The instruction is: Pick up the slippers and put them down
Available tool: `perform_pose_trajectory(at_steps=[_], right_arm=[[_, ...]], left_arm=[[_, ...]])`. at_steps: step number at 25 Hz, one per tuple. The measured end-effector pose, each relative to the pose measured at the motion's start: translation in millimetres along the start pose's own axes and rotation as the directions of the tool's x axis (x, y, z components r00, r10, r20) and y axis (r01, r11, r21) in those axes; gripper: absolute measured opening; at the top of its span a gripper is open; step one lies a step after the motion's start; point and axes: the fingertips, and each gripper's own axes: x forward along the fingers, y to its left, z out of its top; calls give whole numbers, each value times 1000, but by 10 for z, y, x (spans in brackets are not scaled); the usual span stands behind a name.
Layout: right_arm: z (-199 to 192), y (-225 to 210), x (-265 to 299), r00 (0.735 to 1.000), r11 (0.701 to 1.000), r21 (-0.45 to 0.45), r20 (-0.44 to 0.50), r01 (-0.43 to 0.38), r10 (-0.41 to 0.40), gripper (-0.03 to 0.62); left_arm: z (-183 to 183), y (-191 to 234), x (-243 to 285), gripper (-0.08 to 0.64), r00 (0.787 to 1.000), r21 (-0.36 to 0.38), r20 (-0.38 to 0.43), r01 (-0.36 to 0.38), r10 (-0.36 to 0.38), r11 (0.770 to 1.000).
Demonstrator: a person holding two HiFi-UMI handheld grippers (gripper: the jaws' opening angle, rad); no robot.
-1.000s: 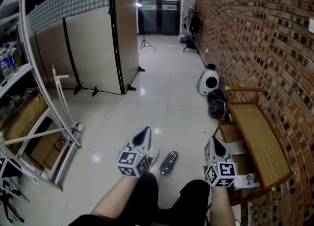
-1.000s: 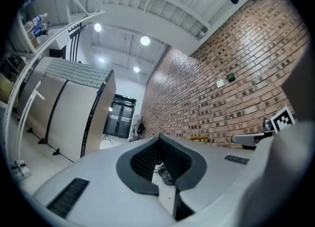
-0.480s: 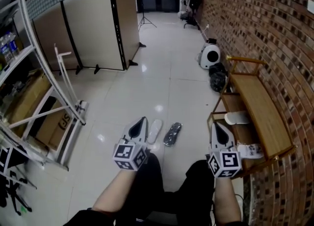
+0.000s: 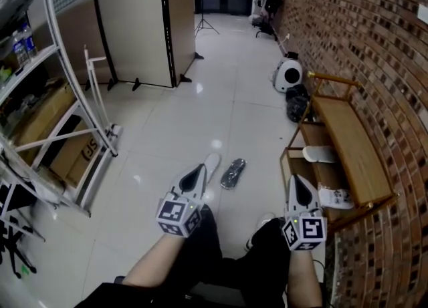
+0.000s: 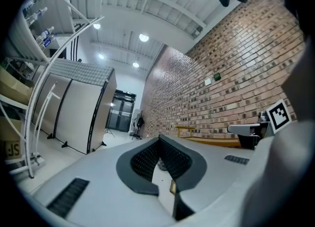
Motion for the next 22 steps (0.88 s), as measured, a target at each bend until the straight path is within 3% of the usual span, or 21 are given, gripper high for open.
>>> perform_pose_trajectory(at_steps=[11,16,22], right_arm=[[-224,16,-390,1000,999,42,13,-14,14,3],[-306,2,-388,1000,999,49,-10,10,-10,3],[-448,-26,-401,1000,998,62,-31,5,-3,2]], left_arm=[[-43,-105,-306,0,1000,16,16,18,-19,1000],[-113,-52,-369,0,998,135,24,60,-64,989],[-146,62,-426,0,999,137,27,43,-47,990]])
